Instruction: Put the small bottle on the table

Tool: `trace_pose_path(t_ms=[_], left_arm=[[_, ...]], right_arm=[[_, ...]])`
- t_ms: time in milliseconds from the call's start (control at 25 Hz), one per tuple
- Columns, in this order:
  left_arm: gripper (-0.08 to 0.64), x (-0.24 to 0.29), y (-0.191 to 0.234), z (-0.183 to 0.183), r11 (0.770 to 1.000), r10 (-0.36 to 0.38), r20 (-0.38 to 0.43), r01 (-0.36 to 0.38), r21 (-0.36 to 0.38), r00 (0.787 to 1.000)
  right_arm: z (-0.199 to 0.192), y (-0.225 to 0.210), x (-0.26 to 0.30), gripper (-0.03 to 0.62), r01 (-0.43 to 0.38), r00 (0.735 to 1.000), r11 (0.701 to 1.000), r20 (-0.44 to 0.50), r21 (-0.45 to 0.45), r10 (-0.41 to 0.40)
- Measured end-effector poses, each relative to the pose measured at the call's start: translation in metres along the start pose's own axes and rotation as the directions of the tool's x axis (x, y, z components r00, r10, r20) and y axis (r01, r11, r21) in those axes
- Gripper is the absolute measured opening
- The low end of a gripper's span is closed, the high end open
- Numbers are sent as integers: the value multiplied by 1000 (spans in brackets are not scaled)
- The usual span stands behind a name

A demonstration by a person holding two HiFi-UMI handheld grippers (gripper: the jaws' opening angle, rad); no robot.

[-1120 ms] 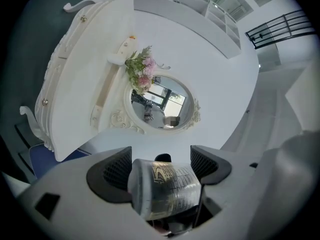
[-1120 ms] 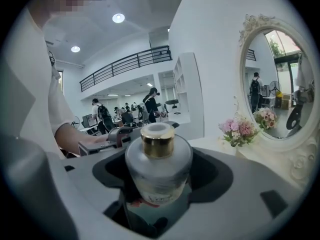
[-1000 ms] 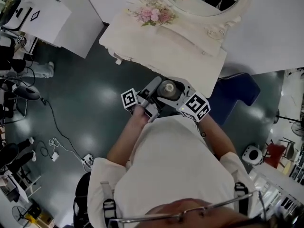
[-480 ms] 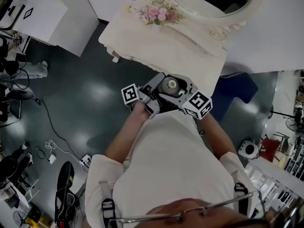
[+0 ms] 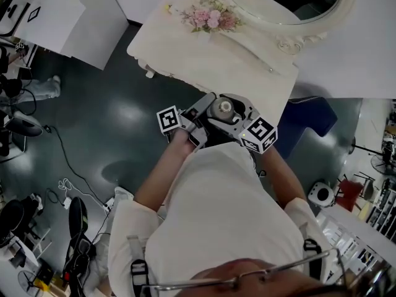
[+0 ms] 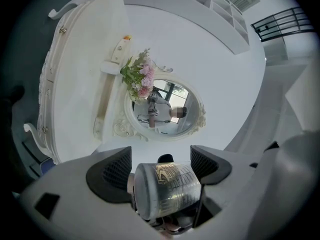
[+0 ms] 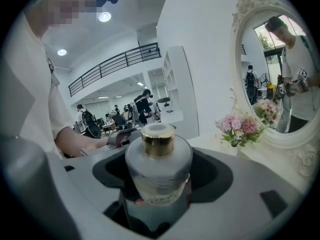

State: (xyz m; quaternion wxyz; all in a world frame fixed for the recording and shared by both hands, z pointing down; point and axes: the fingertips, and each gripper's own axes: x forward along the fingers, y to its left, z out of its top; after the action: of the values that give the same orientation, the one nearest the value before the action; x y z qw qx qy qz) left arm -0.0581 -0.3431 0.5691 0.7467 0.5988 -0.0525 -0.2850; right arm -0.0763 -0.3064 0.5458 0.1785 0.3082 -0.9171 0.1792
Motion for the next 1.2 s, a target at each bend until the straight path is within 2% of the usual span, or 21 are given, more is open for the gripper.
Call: trace_pose_path(t_ms=[440,640,880,1200], left_arm=[[357,28,37,30,996,83,8,-84,28,996],[357,31,45,45,994,108,38,-109,26,993],[357,25,52,67,989,141,99,-144,23,985],[357,25,67,92,978,195,167,-204,42,966]], right_arm=[[-1,-87,3,344,43,999,999,-3,21,-43],[-6,-126,10,344,66,998,998,-11,5,-66],[-38,-174,41,344,98,994,995,-40,-10,-99],[-94,-223,83,344,121,988,991,-98,48,-116]])
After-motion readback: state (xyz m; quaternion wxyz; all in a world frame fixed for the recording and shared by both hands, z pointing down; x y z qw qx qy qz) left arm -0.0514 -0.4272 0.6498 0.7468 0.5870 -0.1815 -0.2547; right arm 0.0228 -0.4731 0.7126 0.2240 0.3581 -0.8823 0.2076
